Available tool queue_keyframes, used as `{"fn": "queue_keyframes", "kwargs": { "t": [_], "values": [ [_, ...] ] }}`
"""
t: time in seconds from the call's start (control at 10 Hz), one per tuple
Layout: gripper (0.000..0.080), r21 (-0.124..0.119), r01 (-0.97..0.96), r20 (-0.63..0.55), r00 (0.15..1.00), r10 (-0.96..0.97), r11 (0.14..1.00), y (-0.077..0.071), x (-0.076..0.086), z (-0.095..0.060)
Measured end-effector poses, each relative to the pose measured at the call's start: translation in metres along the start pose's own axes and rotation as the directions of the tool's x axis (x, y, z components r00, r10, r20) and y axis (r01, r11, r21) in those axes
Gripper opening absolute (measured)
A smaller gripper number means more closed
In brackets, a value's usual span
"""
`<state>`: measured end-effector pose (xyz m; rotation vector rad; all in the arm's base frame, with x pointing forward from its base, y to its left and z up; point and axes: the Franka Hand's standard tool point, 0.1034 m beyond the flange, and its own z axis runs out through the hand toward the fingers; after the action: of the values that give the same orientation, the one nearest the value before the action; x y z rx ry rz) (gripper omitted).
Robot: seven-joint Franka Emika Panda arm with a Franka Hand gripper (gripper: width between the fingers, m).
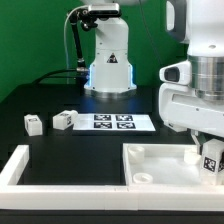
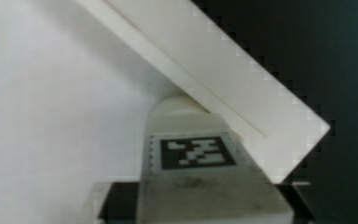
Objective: Assemble square table
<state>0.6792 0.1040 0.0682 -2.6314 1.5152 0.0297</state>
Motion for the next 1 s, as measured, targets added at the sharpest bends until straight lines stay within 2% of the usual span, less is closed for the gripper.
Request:
{"fn": "queue_keyframes", "kwargs": {
  "t": [0.1,0.3,0.4,0.8,0.9,1.0],
  "values": [
    [0.0291,0.007,-0.185,0.018,0.983,0.185,0.983,0.0007,0.0003,0.0003],
    [0.0291,0.016,-0.528,0.086,0.847,0.525,0.849,-0.0012,-0.0015,0.0011],
    [0.0291,0.012,-0.611,0.112,0.787,0.606,0.791,-0.0013,-0.0003,0.0008],
    [0.0291,-0.003,-0.744,0.121,0.663,0.739,0.668,-0.0013,-0.0002,0.0009],
    [0.0369,-0.003,-0.732,0.12,0.676,0.727,0.681,-0.0008,-0.0005,0.0021],
    [0.0369,-0.003,-0.732,0.12,0.676,0.727,0.681,-0.0007,-0.0006,0.0024]
  ]
}}
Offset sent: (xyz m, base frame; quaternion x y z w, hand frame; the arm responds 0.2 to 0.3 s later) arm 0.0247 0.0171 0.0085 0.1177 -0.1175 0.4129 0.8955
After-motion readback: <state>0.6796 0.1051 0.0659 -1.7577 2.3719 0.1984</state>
